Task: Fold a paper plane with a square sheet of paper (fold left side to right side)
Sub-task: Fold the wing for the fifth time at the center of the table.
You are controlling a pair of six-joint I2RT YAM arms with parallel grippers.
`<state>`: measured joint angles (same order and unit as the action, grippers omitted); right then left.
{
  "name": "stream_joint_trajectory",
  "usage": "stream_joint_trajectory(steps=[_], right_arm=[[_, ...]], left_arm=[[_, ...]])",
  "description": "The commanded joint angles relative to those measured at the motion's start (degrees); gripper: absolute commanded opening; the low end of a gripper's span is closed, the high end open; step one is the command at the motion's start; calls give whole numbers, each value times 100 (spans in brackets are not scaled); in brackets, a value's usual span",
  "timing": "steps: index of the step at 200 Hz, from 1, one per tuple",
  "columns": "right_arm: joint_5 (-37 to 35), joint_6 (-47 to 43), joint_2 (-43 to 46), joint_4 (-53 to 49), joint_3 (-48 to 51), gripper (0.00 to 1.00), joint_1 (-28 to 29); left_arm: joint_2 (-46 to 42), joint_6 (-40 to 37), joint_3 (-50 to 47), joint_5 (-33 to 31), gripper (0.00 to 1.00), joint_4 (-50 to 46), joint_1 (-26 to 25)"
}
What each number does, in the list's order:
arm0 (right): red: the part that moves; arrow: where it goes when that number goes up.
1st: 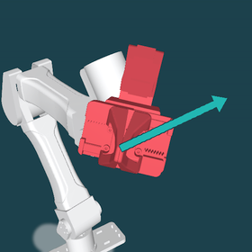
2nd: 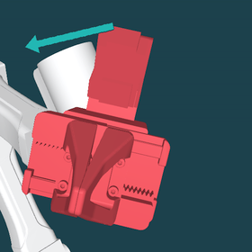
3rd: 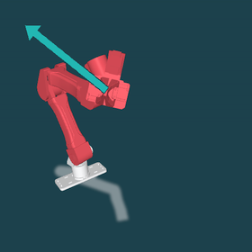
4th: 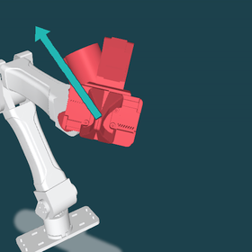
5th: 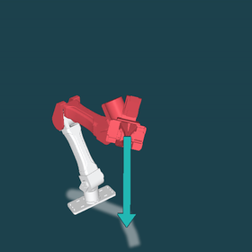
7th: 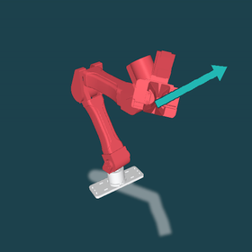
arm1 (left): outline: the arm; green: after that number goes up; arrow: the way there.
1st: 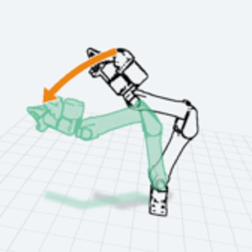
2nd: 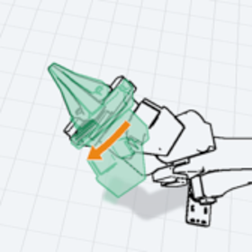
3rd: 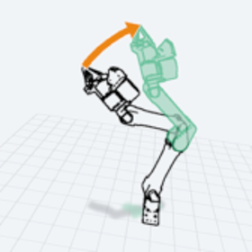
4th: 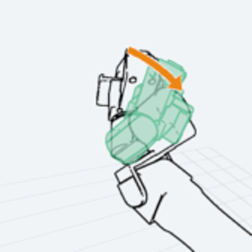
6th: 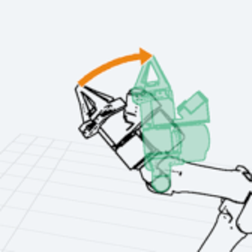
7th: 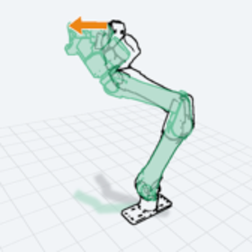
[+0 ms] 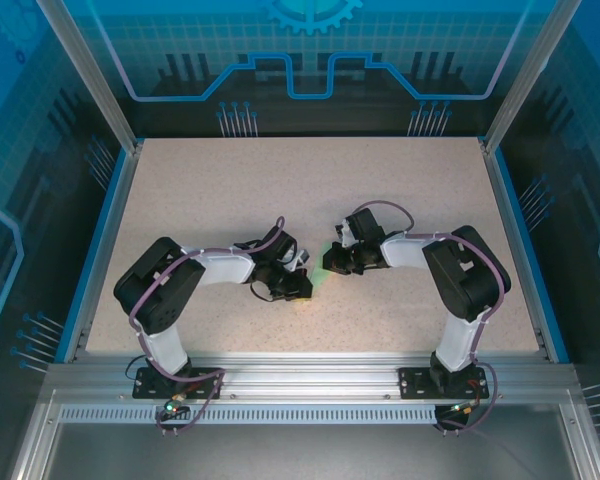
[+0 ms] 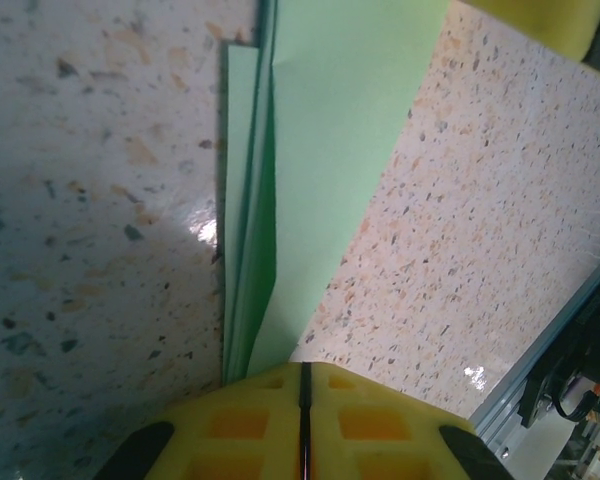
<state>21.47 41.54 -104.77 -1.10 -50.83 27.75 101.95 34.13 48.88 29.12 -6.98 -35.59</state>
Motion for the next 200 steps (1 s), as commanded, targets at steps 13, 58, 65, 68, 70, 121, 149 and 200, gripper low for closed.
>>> stream_joint_trajectory(steps=[13,58,65,68,70,121,149,200], right_arm=[[-573,-146,-389,-882,156,9,-3],[-562,-181,-355,-918,169,9,-26],[-559,-186,-358,-927,170,9,-40],[-566,-188,-360,-932,170,9,-37],[-565,-194,-353,-935,170,9,-34],[-564,-203,-327,-935,194,9,-59],[-565,-214,-327,-936,188,9,-59],[-550,-212,-317,-929,188,9,-59]], left_arm=[[-88,-33,-214,-159,10,-28,126],[-100,-3,-400,-140,9,85,189],[-97,6,-424,-134,9,105,193],[-97,8,-436,-134,9,109,199],[-97,7,-444,-128,9,109,197],[-248,25,-680,-96,9,136,308],[-354,24,-834,-61,8,140,391],[-764,-64,-878,81,8,4,451]])
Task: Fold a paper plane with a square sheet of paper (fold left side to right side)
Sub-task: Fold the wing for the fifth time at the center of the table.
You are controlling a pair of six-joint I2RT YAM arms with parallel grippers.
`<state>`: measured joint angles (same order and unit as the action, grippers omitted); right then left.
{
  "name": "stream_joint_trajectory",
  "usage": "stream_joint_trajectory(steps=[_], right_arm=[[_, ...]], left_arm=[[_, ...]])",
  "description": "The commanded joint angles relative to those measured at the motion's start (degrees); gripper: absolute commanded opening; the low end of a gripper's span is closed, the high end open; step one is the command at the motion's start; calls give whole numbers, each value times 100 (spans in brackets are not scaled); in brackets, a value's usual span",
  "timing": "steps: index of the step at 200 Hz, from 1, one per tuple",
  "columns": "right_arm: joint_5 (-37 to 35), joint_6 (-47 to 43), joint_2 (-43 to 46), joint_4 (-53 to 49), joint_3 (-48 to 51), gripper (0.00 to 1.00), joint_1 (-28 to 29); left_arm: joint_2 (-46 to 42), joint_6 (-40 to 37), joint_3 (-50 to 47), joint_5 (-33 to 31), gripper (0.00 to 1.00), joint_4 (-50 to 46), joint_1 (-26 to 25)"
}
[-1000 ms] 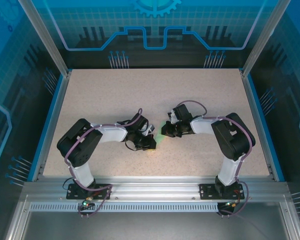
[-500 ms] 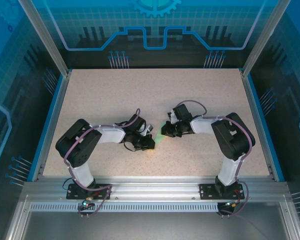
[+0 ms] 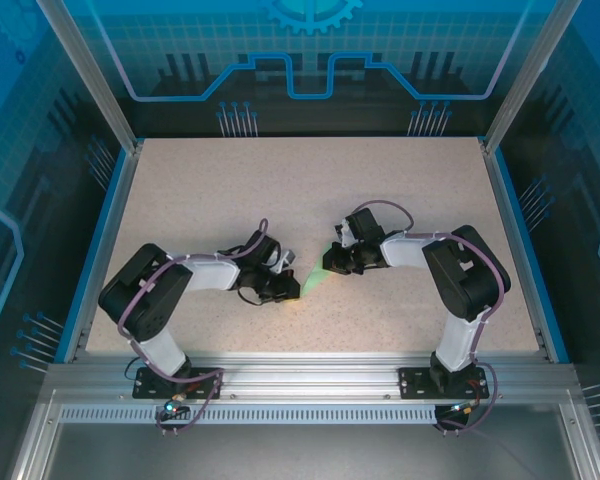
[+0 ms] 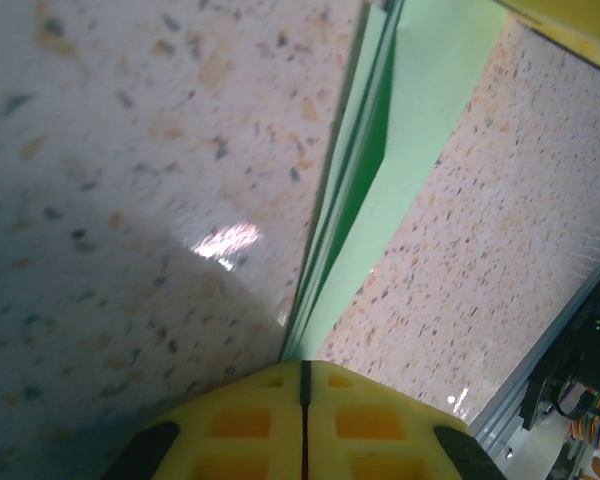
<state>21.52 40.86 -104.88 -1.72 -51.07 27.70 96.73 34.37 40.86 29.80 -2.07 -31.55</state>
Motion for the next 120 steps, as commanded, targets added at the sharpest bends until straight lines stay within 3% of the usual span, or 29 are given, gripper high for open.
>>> stream_joint_trajectory(steps=[1,51,120], right_arm=[[-553,-142,-306,-867,212,9,-55],[-566,-131,-277,-891,204,9,-55],[-585,-131,-279,-929,177,9,-55]], left_arm=[[-250,-92,-73,15,8,-497,50],[-443,-189,516,373,8,-660,27],[705,-282,1443,466,8,-637,-310]])
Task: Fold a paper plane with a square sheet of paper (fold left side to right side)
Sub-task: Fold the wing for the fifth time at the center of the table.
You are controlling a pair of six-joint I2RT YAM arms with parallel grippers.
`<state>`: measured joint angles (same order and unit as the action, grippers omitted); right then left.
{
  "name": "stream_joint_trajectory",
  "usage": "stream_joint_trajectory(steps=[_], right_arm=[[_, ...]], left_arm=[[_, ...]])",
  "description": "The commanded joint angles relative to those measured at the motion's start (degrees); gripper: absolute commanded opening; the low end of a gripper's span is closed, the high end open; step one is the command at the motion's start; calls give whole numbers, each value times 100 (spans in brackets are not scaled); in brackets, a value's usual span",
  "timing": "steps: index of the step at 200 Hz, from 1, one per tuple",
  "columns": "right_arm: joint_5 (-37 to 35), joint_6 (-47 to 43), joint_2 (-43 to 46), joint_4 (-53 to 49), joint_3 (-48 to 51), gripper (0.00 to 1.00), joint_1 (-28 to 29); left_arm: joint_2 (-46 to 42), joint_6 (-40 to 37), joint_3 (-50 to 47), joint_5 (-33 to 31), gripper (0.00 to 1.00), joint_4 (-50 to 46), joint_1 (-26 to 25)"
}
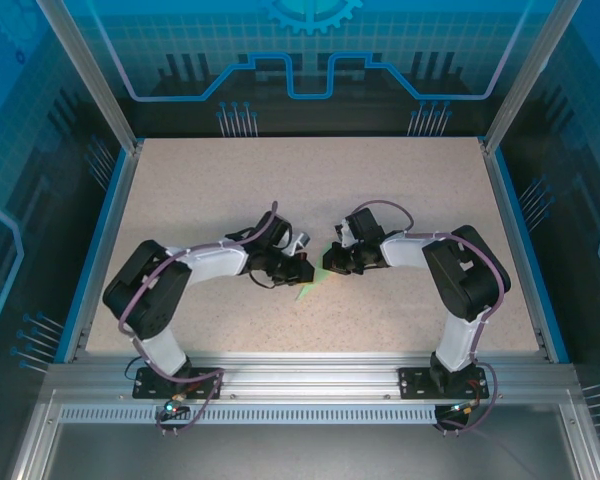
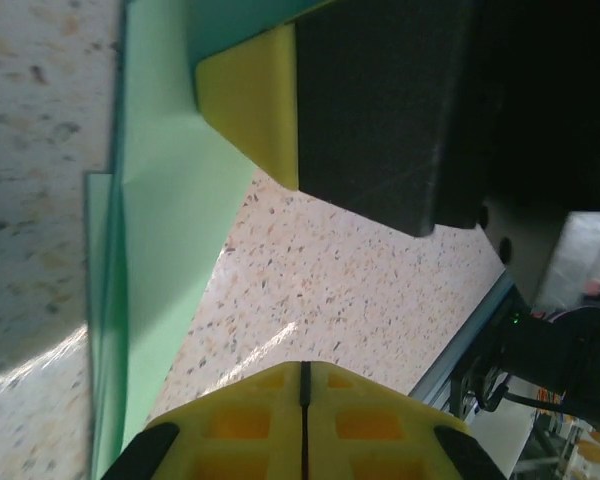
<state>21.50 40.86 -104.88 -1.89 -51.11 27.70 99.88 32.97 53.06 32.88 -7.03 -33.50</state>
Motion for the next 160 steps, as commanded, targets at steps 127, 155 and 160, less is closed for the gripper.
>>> stream_joint_trajectory(steps=[127,155,160], right_arm=[[-709,-237,-354,-1186,112,9,-81],[-725,-262,-366,-1234,106,9,-93],[-728,-269,-369,-1250,103,9,-98]], left_arm=[[506,-28,-161,-291,9,-99,43],[446,-45,-326,-282,8,-73,79],[438,-45,-362,-281,8,-72,80]])
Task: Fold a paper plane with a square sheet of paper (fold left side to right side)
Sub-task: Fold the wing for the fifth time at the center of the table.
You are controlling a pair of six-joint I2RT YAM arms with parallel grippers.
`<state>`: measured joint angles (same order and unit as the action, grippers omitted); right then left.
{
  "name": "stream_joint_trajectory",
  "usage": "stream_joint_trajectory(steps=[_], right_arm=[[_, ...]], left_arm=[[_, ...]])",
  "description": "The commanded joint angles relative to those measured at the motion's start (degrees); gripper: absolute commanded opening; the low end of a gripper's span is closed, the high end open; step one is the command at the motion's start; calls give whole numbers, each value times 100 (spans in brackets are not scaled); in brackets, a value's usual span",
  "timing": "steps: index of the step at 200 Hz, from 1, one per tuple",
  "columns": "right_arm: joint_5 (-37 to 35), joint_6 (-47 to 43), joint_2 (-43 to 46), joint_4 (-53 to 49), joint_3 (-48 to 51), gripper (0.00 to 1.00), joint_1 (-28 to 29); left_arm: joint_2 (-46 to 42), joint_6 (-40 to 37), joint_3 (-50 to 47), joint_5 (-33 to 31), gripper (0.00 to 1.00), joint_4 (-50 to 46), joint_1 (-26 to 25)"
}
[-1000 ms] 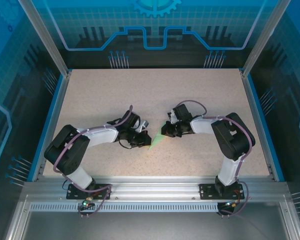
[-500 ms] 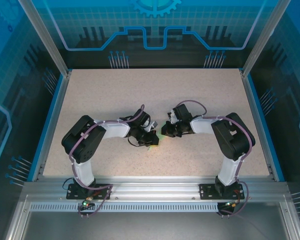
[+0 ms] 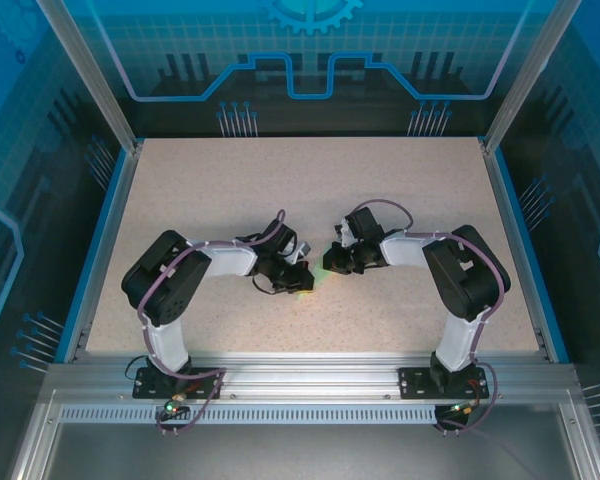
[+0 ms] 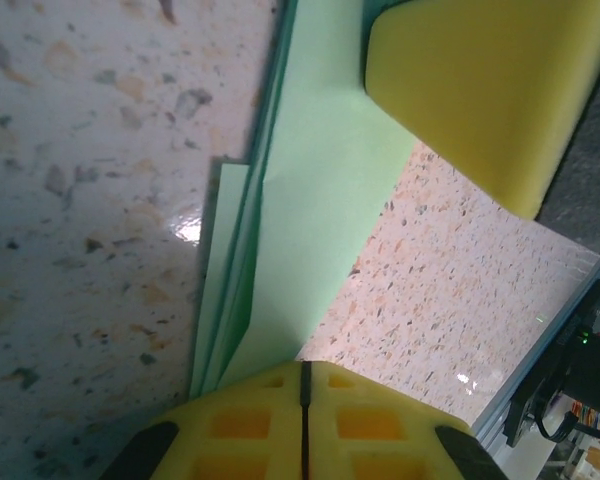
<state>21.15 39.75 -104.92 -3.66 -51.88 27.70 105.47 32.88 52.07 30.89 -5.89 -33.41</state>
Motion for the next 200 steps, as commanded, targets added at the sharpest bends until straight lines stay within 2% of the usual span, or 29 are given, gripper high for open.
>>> stream_joint_trajectory(steps=[1,139,200], right_arm=[[-692,-159,-372,-1074,179,9,-103],[-725,-265,-354,-1095,185,9,-234],[-925,-454,311,-1429,-327,13,-292]], left_arm=[[-118,-36,-270,-83,8,-185,71],[-766,19,-1257,-97,8,-61,243],[-1642,-115,-1428,-114,9,-388,474]])
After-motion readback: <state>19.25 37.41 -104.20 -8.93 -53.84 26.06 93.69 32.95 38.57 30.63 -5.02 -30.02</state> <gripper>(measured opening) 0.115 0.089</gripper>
